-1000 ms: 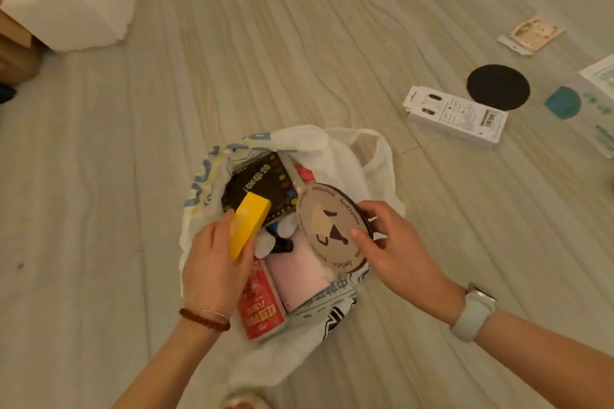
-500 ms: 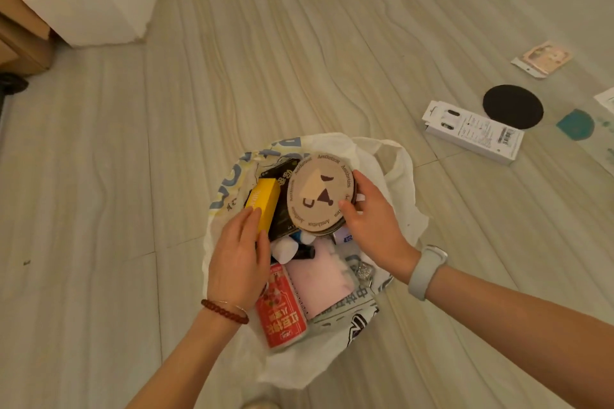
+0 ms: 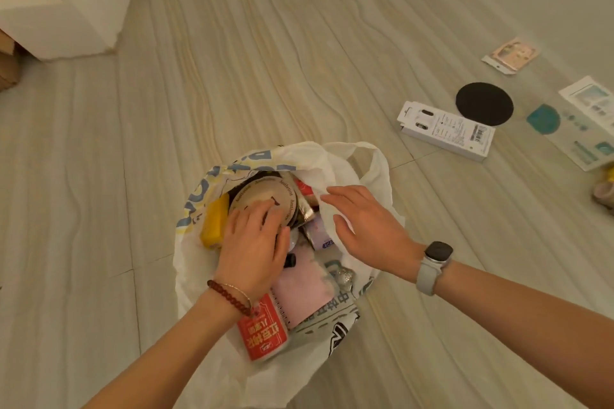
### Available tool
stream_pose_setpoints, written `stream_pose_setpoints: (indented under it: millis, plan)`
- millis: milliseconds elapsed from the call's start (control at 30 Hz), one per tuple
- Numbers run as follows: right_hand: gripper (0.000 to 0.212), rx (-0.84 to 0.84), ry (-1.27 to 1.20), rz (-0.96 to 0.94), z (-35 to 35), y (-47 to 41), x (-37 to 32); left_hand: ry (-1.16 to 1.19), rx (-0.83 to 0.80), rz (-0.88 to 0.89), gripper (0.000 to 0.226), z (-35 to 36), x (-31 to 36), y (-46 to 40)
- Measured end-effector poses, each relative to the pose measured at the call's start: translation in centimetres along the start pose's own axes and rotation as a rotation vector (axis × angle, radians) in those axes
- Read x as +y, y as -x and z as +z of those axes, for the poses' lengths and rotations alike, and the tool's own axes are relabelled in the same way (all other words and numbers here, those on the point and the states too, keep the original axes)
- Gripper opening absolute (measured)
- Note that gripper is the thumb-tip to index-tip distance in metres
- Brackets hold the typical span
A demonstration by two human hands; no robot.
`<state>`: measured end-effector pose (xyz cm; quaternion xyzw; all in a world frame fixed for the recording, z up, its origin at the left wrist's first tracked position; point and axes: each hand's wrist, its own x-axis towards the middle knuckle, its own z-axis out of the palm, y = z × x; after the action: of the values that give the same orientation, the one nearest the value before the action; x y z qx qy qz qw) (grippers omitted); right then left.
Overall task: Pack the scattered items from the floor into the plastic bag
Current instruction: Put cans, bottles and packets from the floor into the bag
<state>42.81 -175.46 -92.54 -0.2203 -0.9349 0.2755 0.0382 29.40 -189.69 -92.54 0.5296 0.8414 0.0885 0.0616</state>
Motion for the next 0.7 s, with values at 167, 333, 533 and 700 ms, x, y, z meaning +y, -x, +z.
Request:
stream_pose_setpoints:
  millis: [167, 333, 533, 700]
  plan:
    - [0.041, 0.168, -0.052, 0.281, -4.3, 2.6, 7.9, -0.024, -0.025, 0.365, 0.035, -0.3, 6.7, -6.3]
    - [0.046, 0.281, 0.068, 0.625, -8.0, 7.3, 18.1, -0.043, -0.127, 0.514, 0.038, 2.6, 15.2, -13.5]
    - [0.065, 0.383, 0.161, 1.033, -10.6, 13.8, 29.1, -0.055, -0.383, 0.297, 0.063, 8.8, 23.8, -22.0]
    - [0.067, 0.311, 0.311, 1.117, -10.5, 15.9, 33.5, -0.133, -0.524, 0.210, 0.078, 12.8, 26.1, -26.1]
